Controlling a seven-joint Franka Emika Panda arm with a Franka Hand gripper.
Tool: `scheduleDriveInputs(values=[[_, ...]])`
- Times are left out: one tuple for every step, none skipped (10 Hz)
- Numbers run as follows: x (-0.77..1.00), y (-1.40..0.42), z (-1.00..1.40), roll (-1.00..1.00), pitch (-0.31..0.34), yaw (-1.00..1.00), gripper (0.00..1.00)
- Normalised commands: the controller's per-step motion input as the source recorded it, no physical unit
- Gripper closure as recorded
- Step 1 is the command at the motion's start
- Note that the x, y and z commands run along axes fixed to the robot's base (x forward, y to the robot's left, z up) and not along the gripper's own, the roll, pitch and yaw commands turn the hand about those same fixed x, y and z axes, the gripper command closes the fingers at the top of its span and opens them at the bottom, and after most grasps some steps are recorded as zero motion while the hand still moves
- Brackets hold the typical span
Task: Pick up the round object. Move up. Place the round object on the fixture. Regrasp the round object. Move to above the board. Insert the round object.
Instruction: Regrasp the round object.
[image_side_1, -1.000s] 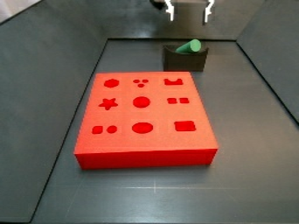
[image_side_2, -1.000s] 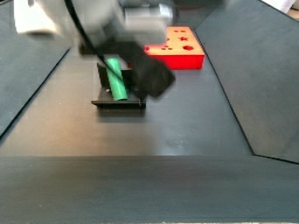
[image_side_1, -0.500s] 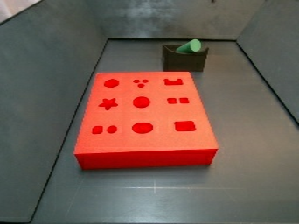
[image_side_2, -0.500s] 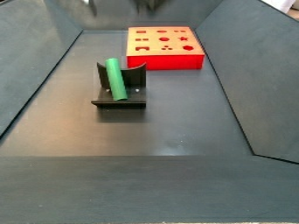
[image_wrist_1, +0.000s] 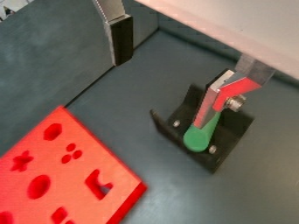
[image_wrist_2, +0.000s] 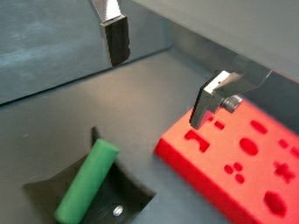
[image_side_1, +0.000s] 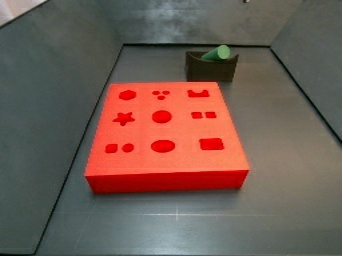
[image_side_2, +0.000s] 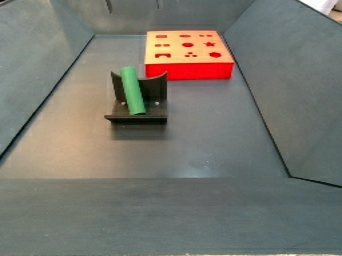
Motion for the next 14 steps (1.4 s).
scheduleDriveInputs(values=[[-0.03, -0.02, 0.01, 1.0, -0.001, 0.03, 0.0], [-0.03, -0.02, 0.0, 1.0, -0.008, 0.03, 0.0], [-0.02, -0.02, 0.0, 1.0, -0.012, 0.04, 0.0], [-0.02, -0.02, 0.0, 1.0, -0.015, 0.04, 0.0], [-0.02, -0.02, 0.0, 1.0, -0.014, 0.04, 0.0], [-0.02, -0.02, 0.01, 1.0, -0.013, 0.04, 0.0], [0.0, -0.02, 0.01, 1.0, -0.006, 0.04, 0.0], [0.01, -0.02, 0.01, 1.0, -0.001, 0.04, 0.0], [0.02, -0.02, -0.01, 1.0, 0.007, 0.04, 0.0], [0.04, -0.02, -0.01, 1.0, 0.015, 0.05, 0.0], [0.05, -0.02, -0.01, 1.0, 0.027, 0.05, 0.0], [0.07, -0.03, -0.02, 1.0, 0.045, 0.06, 0.0], [0.08, -0.03, -0.02, 1.0, 0.065, 0.06, 0.0], [0.09, -0.04, -0.01, 1.0, 0.099, 0.08, 0.0]])
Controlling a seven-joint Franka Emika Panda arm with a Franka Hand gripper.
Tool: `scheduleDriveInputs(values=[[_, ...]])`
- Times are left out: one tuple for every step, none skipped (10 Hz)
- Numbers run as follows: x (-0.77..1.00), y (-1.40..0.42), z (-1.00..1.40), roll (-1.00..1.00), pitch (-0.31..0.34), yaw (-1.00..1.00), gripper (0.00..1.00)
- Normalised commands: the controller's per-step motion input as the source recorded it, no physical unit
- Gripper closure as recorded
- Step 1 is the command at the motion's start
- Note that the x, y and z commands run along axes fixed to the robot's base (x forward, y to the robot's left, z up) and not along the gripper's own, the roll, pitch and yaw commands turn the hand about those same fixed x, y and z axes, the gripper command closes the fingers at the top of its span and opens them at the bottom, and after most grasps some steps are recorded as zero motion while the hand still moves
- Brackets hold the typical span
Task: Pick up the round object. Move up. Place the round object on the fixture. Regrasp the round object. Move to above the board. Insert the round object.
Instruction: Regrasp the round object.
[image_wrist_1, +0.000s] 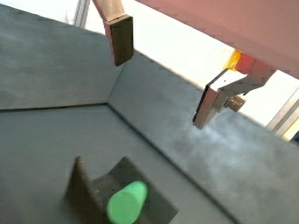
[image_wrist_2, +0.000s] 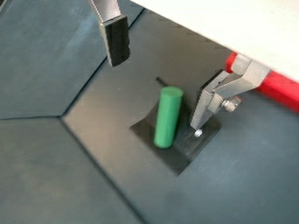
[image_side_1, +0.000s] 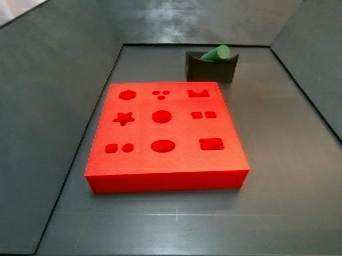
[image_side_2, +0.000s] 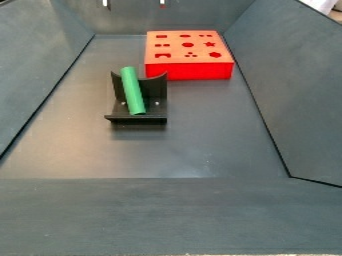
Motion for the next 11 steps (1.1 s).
scheduleDriveInputs(values=[[0.1, -0.04, -0.01, 1.0, 0.118, 0.09, 0.0], [0.1, -0.04, -0.02, 0.89, 0.143, 0.12, 0.0], [0.1, -0.04, -0.02, 0.7, 0.136, 0.14, 0.0], [0.1, -0.05, -0.02, 0.45, 0.122, 0.16, 0.0], [0.1, -0.04, -0.02, 0.34, 0.112, 0.16, 0.0], [0.09, -0.03, -0.01, 0.21, 0.079, 0.18, 0.0], [0.03, 0.07, -1.0, 0.22, 0.132, 0.11, 0.0], [0.04, 0.07, -1.0, 0.21, 0.1, 0.12, 0.0], [0.04, 0.07, -1.0, 0.2, 0.085, 0.13, 0.0], [0.06, 0.06, -1.0, 0.15, 0.055, 0.14, 0.0], [0.07, 0.05, -1.0, 0.12, 0.035, 0.15, 0.0]])
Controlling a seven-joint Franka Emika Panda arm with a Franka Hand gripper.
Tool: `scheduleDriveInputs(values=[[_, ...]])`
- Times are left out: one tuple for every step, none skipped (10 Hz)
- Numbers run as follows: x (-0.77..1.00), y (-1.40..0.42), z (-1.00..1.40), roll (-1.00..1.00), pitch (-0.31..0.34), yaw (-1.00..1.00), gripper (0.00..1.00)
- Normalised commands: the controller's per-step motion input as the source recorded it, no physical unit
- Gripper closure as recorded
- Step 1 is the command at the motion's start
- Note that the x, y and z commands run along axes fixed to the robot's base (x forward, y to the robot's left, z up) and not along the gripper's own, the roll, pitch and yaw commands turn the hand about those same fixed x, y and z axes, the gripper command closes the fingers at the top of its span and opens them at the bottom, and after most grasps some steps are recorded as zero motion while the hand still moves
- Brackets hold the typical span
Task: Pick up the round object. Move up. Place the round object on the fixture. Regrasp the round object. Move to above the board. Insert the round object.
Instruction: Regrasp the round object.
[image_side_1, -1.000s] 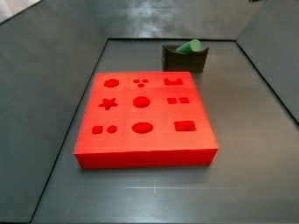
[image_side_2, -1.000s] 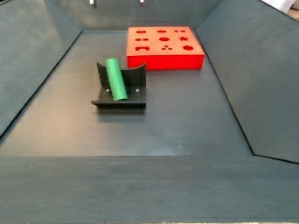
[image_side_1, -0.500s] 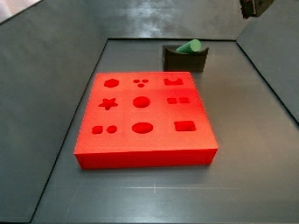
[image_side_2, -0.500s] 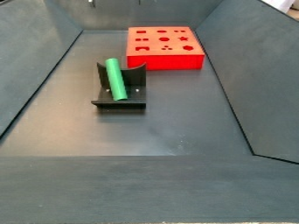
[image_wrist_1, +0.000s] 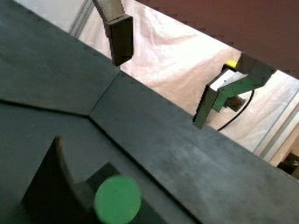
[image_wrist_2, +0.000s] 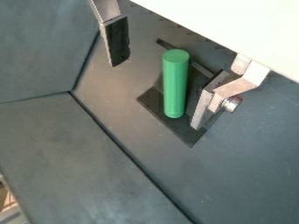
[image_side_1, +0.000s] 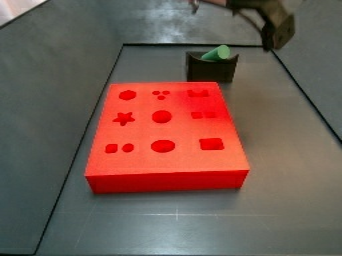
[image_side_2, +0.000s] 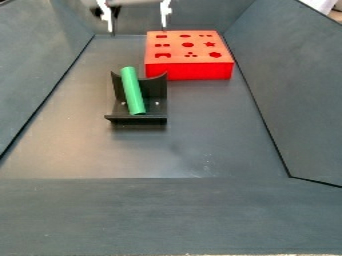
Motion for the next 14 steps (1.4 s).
scheduleDriveInputs(values=[[0.08, 0.05, -1.0, 0.1, 0.004, 0.14, 0.0], [0.09, 0.04, -1.0, 0.09, -0.013, 0.13, 0.0], [0.1, 0.04, -1.0, 0.09, -0.046, 0.12, 0.0], [0.11, 0.03, -1.0, 0.08, -0.065, 0.1, 0.0], [0.12, 0.03, -1.0, 0.08, -0.08, 0.08, 0.0], [0.12, 0.02, -1.0, 0.07, -0.085, 0.06, 0.0], [0.1, 0.01, -0.8, 0.07, -0.086, 0.04, 0.0], [0.08, 0.01, -0.6, 0.07, -0.081, 0.02, 0.0], [0.08, 0.0, -0.46, 0.07, -0.073, 0.0, 0.0], [0.08, 0.0, -0.37, 0.07, -0.064, 0.0, 0.0], [0.06, 0.0, -0.2, 0.06, -0.036, -0.01, 0.0], [0.03, 0.0, -0.17, 0.06, -0.036, -0.01, 0.0], [0.03, 0.0, -0.17, 0.06, -0.036, -0.01, 0.0], [0.03, 0.0, -0.17, 0.06, -0.036, -0.01, 0.0]])
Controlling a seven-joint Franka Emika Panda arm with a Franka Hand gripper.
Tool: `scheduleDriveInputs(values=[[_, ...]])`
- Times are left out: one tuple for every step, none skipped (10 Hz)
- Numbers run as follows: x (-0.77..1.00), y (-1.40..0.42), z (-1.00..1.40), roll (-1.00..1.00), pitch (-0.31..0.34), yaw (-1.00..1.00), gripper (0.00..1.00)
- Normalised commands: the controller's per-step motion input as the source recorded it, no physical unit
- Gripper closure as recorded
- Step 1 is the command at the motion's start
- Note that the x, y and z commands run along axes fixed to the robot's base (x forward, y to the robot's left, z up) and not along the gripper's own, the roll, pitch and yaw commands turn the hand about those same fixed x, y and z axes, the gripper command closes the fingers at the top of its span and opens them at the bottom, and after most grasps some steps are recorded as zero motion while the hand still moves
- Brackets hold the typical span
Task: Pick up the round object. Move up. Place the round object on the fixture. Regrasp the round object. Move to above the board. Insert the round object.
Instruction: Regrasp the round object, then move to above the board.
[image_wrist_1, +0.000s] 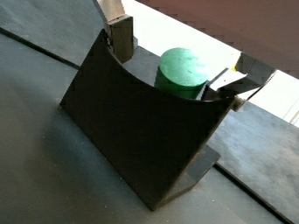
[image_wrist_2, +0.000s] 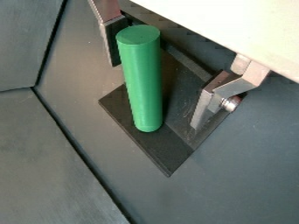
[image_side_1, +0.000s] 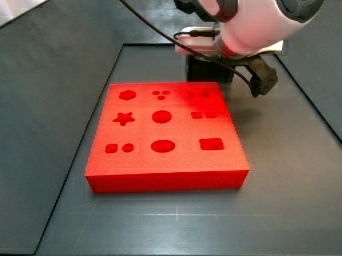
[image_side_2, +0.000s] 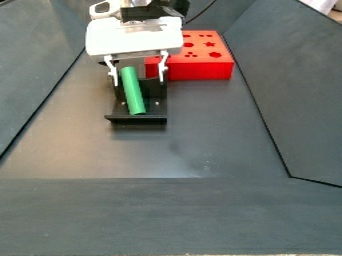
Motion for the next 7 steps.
scheduleDriveInputs(values=[[0.03, 0.0, -0.17, 0.06, -0.035, -0.01, 0.0], [0.0, 0.0, 0.0, 0.0, 0.0, 0.0, 1.0], [0.09, -0.26, 1.0, 0.03, 0.096, 0.04, 1.0], [0.09, -0.26, 1.0, 0.03, 0.104, 0.04, 1.0], [0.08, -0.24, 1.0, 0.02, 0.121, 0.04, 1.0], [0.08, -0.22, 1.0, -0.01, 0.131, 0.06, 1.0], [0.08, -0.22, 1.0, -0.02, 0.132, 0.07, 1.0]])
